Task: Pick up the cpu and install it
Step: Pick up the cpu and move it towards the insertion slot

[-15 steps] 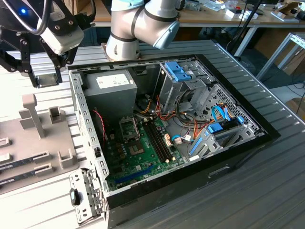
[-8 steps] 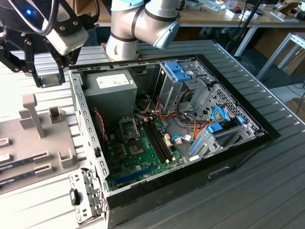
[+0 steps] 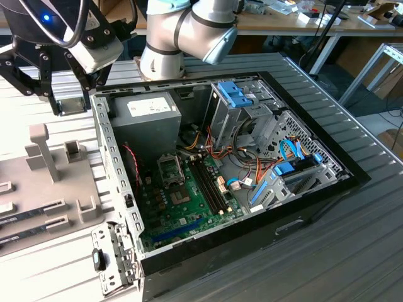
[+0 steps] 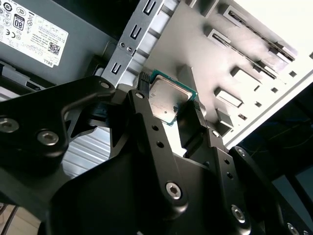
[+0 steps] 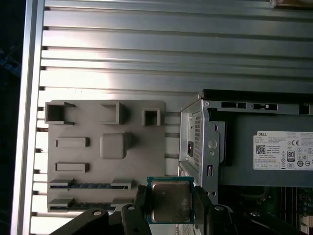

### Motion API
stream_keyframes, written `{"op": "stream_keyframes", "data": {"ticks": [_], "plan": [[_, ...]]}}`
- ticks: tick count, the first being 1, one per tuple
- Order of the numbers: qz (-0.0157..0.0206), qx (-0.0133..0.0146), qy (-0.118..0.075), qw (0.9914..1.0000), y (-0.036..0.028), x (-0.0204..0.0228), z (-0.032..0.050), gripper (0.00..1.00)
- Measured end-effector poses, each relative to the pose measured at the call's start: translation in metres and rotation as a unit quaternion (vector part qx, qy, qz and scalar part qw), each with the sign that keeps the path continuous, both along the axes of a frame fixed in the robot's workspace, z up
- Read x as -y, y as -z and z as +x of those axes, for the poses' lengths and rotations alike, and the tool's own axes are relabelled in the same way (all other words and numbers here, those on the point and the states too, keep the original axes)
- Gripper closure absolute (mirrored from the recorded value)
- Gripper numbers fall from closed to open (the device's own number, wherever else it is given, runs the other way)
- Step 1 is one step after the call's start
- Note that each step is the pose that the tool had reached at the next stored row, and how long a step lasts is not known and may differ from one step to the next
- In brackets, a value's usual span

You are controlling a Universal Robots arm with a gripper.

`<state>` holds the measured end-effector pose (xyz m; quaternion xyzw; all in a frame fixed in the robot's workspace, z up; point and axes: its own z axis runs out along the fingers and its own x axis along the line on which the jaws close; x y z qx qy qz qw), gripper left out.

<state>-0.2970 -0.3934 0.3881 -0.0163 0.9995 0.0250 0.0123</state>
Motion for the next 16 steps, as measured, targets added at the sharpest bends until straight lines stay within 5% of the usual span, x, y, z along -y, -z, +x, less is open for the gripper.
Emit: {"op": "stream_keyframes", "data": {"ticks": [16], "plan": [[0.0,0.0,0.0,1.0,0.0038,0.0,0.0156,0.53]]}}
